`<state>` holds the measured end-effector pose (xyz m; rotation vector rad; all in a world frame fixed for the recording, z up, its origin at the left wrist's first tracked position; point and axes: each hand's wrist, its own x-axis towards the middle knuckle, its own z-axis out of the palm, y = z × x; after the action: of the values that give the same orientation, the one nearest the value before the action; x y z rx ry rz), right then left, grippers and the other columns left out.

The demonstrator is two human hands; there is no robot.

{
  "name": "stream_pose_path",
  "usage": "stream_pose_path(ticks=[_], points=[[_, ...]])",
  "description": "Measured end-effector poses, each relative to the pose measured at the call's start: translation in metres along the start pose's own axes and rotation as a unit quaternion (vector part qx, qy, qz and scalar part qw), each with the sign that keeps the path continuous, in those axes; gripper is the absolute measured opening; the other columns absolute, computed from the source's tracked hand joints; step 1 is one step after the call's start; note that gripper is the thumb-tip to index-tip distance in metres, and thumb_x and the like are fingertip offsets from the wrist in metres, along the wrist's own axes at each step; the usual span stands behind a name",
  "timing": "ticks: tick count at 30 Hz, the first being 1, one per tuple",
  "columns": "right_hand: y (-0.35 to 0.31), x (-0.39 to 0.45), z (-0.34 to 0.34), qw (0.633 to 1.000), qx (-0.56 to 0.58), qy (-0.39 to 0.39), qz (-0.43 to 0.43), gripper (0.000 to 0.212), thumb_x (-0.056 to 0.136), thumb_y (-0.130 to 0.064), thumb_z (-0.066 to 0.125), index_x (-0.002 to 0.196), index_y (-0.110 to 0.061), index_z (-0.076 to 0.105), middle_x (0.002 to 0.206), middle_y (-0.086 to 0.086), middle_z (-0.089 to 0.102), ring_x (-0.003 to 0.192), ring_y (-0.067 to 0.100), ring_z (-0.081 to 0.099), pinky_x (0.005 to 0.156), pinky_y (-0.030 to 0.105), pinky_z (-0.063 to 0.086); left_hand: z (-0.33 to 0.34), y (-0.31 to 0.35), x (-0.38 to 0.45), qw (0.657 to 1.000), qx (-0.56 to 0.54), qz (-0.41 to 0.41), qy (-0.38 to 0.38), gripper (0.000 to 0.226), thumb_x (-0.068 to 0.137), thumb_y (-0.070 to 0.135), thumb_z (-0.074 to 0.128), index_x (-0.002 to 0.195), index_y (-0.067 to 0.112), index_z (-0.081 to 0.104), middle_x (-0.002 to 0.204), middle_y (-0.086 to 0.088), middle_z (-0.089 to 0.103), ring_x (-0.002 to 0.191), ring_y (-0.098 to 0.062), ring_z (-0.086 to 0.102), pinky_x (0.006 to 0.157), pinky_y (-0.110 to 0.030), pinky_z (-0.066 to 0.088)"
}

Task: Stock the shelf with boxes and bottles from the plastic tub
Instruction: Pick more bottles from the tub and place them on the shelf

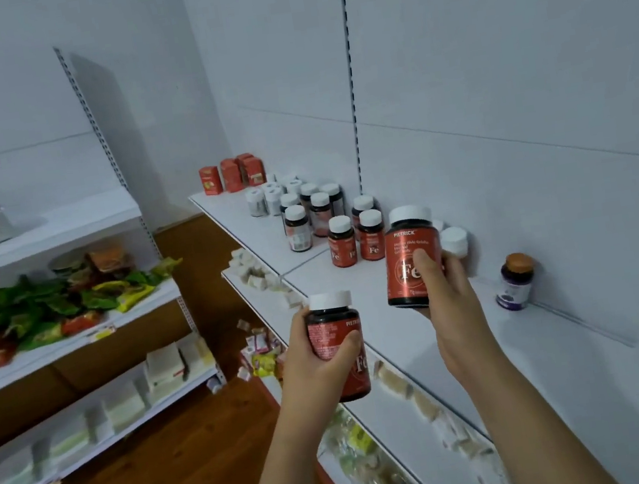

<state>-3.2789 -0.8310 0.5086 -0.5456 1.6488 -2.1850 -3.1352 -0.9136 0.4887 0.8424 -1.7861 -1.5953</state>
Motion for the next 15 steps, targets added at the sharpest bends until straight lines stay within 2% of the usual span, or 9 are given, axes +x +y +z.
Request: stream_pose_path(ticks=[4, 7, 12, 15], points=[[0.014, 0.035, 0.034, 0.999, -0.015, 0.045, -0.008, 0.029, 0.091, -0.038, 0.065, 0.117, -0.040, 0.054, 0.117, -0.010, 0.065, 0.109, 0.009, 0.063, 0.101, 0.039, 0.048, -0.034, 0.000, 0.071, 0.999, 0.022, 0.007, -0.044, 0.049, 0.087, 0.032, 0.072, 0.123, 0.043, 0.041, 0.106, 0.017, 0.057, 0.092, -0.006, 0.061, 0.068, -0.018, 0.049], [0.026, 0.061, 0.055, 0.997, -0.034, 0.062, -0.010, 0.038, 0.088, -0.034, 0.069, 0.124, -0.033, 0.055, 0.114, -0.008, 0.068, 0.104, 0.009, 0.066, 0.094, 0.033, 0.051, -0.049, -0.010, 0.113, 0.997, 0.022, 0.020, -0.072, 0.045, 0.086, 0.030, 0.073, 0.116, 0.046, 0.044, 0.105, 0.013, 0.061, 0.088, -0.004, 0.064, 0.067, -0.017, 0.051], [0.063, 0.094, 0.081, 0.993, -0.091, 0.079, 0.005, 0.045, 0.085, -0.028, 0.074, 0.126, -0.026, 0.055, 0.112, -0.007, 0.069, 0.102, 0.009, 0.066, 0.088, 0.031, 0.052, -0.062, -0.033, 0.155, 0.992, 0.046, 0.019, -0.120, 0.049, 0.087, 0.023, 0.074, 0.105, 0.051, 0.039, 0.102, 0.020, 0.056, 0.079, 0.023, 0.055, 0.055, 0.000, 0.043], [0.086, 0.119, 0.089, 0.988, -0.124, 0.086, 0.004, 0.047, 0.085, -0.024, 0.075, 0.125, -0.026, 0.051, 0.111, -0.010, 0.066, 0.101, 0.005, 0.064, 0.083, 0.025, 0.050, -0.066, -0.044, 0.187, 0.988, 0.062, 0.013, -0.138, 0.050, 0.086, 0.021, 0.075, 0.105, 0.050, 0.040, 0.103, 0.023, 0.054, 0.081, 0.028, 0.051, 0.056, 0.002, 0.041]])
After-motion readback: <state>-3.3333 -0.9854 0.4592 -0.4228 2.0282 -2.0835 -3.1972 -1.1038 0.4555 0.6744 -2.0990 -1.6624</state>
